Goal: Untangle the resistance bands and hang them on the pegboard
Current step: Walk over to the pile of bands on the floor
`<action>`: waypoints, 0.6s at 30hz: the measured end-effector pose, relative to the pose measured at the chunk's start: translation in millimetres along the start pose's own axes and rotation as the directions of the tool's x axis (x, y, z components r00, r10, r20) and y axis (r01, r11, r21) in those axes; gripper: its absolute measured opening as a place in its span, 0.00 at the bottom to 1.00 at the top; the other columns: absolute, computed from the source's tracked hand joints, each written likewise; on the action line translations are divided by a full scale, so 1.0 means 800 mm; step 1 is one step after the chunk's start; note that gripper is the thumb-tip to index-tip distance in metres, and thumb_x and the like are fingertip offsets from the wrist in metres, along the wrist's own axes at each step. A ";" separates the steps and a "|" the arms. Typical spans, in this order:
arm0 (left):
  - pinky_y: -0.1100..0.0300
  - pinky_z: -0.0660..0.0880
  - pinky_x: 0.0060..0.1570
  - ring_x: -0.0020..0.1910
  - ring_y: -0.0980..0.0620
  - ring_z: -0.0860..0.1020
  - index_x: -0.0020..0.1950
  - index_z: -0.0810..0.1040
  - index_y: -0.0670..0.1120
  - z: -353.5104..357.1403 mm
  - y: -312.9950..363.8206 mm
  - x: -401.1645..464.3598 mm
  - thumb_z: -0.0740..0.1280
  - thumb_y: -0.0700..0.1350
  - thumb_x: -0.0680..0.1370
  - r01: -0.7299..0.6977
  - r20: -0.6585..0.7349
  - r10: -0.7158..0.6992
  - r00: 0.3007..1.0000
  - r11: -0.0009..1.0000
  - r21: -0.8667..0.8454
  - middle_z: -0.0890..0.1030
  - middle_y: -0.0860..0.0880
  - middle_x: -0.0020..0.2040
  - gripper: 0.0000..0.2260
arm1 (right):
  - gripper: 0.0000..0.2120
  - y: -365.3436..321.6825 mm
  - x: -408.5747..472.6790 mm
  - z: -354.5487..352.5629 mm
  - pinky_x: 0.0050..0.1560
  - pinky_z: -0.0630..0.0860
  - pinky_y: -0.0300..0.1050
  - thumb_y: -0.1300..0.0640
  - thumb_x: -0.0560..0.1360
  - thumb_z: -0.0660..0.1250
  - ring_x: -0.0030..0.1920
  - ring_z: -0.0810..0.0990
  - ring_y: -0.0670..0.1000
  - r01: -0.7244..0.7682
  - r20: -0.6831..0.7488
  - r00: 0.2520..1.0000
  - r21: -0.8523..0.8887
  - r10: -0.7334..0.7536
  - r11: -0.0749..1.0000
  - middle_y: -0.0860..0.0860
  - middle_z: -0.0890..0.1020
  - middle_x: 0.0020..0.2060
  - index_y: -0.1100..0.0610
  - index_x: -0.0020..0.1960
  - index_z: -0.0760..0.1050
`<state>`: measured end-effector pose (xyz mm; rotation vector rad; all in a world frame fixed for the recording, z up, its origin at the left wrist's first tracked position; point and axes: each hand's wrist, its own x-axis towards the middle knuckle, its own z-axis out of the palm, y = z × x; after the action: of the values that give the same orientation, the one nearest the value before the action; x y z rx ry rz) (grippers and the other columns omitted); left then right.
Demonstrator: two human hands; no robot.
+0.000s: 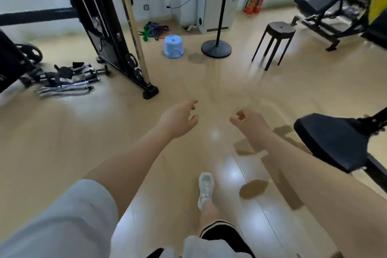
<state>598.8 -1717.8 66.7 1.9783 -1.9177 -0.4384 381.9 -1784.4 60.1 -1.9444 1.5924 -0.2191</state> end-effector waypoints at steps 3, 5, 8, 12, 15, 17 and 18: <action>0.57 0.72 0.52 0.58 0.50 0.75 0.73 0.61 0.48 -0.001 -0.032 0.125 0.60 0.48 0.78 -0.003 -0.011 0.003 1.000 1.000 -0.012 0.74 0.51 0.65 0.23 | 0.24 -0.013 0.130 -0.020 0.58 0.69 0.46 0.46 0.77 0.62 0.61 0.74 0.56 0.010 0.010 1.000 -0.034 -0.010 0.999 0.56 0.76 0.61 0.60 0.67 0.68; 0.56 0.73 0.52 0.58 0.50 0.75 0.73 0.60 0.48 -0.017 -0.057 0.203 0.60 0.47 0.79 0.039 0.010 -0.039 0.999 0.999 -0.012 0.73 0.51 0.65 0.23 | 0.24 -0.035 0.221 -0.041 0.59 0.69 0.47 0.46 0.77 0.62 0.61 0.74 0.56 0.022 0.035 0.999 -0.066 -0.020 0.998 0.56 0.76 0.62 0.60 0.67 0.69; 0.52 0.74 0.54 0.60 0.50 0.74 0.74 0.60 0.48 -0.056 -0.106 0.304 0.59 0.48 0.79 0.094 0.045 -0.096 0.994 0.994 0.051 0.72 0.50 0.66 0.23 | 0.25 -0.090 0.346 -0.064 0.59 0.69 0.47 0.46 0.77 0.62 0.62 0.73 0.56 0.073 0.098 0.993 -0.129 -0.061 0.989 0.56 0.75 0.63 0.60 0.68 0.68; 0.55 0.73 0.56 0.60 0.49 0.75 0.72 0.63 0.47 -0.103 -0.192 0.429 0.61 0.47 0.78 0.244 -0.051 -0.244 0.968 0.970 -0.002 0.75 0.49 0.64 0.22 | 0.26 -0.177 0.503 -0.062 0.60 0.69 0.47 0.45 0.77 0.61 0.63 0.73 0.55 0.178 0.165 0.974 -0.127 -0.156 0.976 0.54 0.74 0.65 0.58 0.69 0.67; 0.52 0.73 0.58 0.58 0.46 0.76 0.71 0.64 0.46 -0.121 -0.263 0.527 0.62 0.46 0.78 0.342 -0.069 -0.345 0.936 0.938 -0.059 0.76 0.47 0.62 0.22 | 0.26 -0.226 0.614 -0.042 0.61 0.68 0.46 0.45 0.77 0.61 0.64 0.72 0.54 0.259 0.241 0.945 -0.133 -0.222 0.957 0.54 0.73 0.65 0.59 0.70 0.65; 0.49 0.73 0.58 0.58 0.44 0.76 0.70 0.66 0.45 -0.132 -0.308 0.599 0.63 0.45 0.77 0.386 -0.067 -0.393 0.917 0.917 -0.100 0.77 0.44 0.61 0.21 | 0.27 -0.254 0.691 -0.030 0.62 0.68 0.47 0.45 0.77 0.61 0.64 0.72 0.54 0.292 0.277 0.929 -0.137 -0.246 0.947 0.54 0.72 0.67 0.59 0.71 0.64; 0.50 0.73 0.58 0.58 0.44 0.76 0.70 0.66 0.44 -0.137 -0.328 0.635 0.62 0.45 0.78 0.392 -0.060 -0.398 0.915 0.916 -0.088 0.77 0.43 0.62 0.21 | 0.28 -0.268 0.729 -0.027 0.63 0.68 0.46 0.45 0.77 0.61 0.65 0.72 0.53 0.297 0.281 0.926 -0.128 -0.253 0.946 0.54 0.71 0.67 0.59 0.71 0.64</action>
<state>900.5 -2216.0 55.9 2.2995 -1.4269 -0.5191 703.4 -2316.7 51.9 -2.2229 1.1961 0.0629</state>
